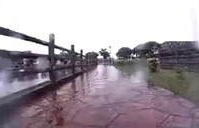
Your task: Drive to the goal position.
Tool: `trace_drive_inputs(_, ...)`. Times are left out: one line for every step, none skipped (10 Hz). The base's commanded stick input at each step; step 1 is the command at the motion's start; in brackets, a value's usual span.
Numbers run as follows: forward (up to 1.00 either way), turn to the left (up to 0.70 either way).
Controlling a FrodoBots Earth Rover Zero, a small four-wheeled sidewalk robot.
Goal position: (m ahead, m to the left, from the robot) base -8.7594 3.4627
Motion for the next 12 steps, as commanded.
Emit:
trace_drive_inputs(1.0,0.0)
trace_drive_inputs(1.0,0.0)
trace_drive_inputs(1.0,0.0)
trace_drive_inputs(1.0,-0.04)
trace_drive_inputs(1.0,-0.11)
trace_drive_inputs(1.0,-0.4)
trace_drive_inputs(1.0,-0.3)
trace_drive_inputs(1.0,-0.05)
trace_drive_inputs(1.0,0.0)
trace_drive_inputs(1.0,0.0)
trace_drive_inputs(1.0,0.0)
trace_drive_inputs(1.0,0.0)
